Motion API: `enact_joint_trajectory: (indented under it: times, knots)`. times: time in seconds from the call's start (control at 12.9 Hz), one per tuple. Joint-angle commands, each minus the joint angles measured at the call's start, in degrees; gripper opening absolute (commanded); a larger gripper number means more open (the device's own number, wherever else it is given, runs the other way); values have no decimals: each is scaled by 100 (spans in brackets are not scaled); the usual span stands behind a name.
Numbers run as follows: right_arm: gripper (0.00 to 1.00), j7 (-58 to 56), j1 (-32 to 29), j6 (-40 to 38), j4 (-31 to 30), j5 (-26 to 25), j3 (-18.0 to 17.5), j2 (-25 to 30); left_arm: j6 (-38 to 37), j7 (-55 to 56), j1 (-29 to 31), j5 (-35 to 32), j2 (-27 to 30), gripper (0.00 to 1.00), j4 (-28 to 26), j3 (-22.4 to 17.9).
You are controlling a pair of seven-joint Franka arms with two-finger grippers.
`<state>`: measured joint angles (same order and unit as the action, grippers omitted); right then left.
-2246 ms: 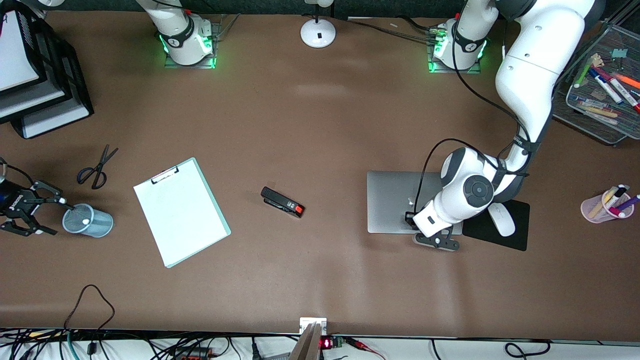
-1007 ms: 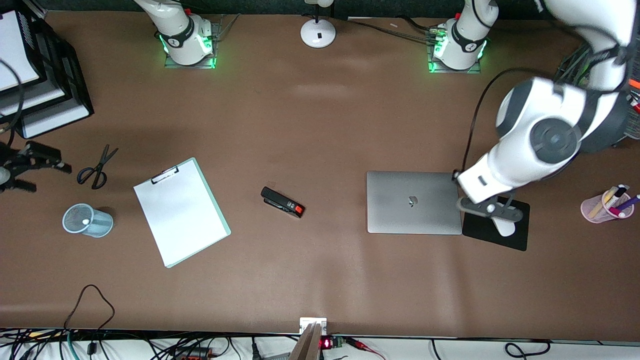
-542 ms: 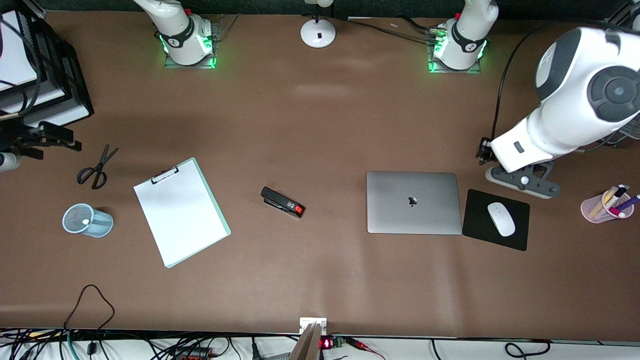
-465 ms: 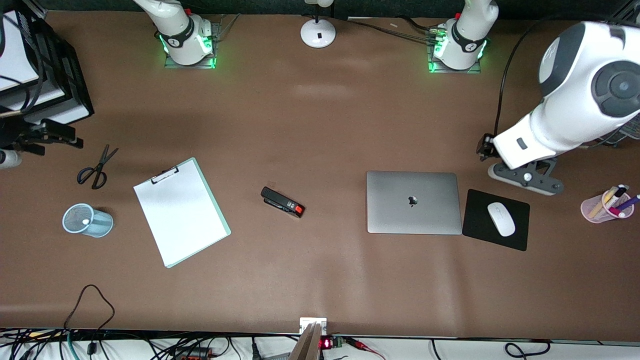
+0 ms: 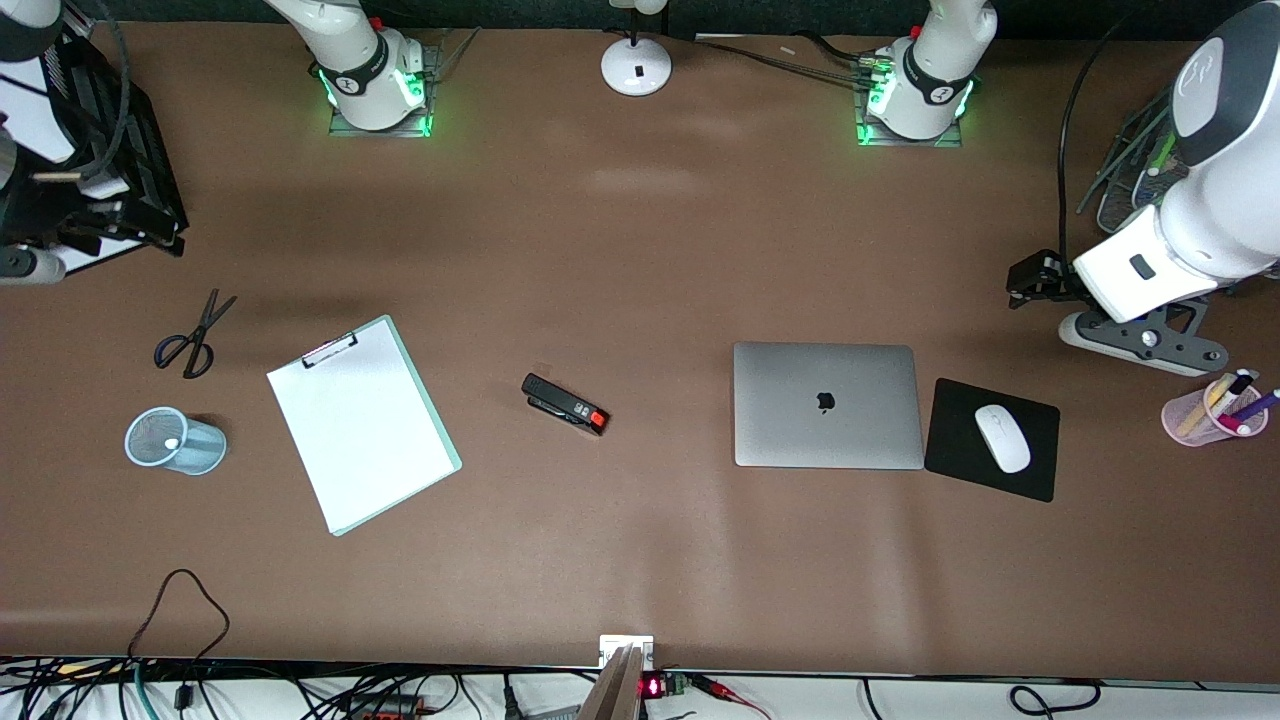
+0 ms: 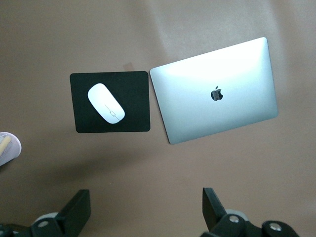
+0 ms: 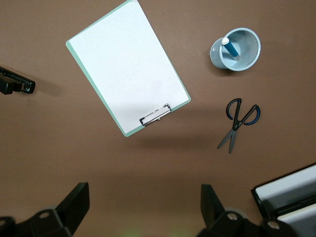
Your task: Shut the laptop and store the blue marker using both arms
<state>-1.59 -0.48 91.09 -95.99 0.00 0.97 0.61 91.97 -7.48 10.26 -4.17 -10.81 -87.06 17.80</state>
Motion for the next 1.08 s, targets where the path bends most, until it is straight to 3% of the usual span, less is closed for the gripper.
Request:
enact_joint_trajectory:
  times: [0.0, 0.23, 0.46, 1.01]
  knots:
    - [100, 124, 39, 321, -577, -106, -9, 553, -91, -87, -102, 66, 280, 100, -21, -83]
    - [100, 176, 39, 356, -701, -88, -44, 737, -65, 333, -1514, 127, 553, 100, -302, -1521]
    - [100, 640, 144, 400, -964, -44, -61, 992, 969, 1054, -1439, 241, 1342, 100, -1284, -1543]
    - [100, 792, 163, 611, -807, 43, -88, 897, 411, 942, -1097, 250, 1327, 100, -1191, -1456]
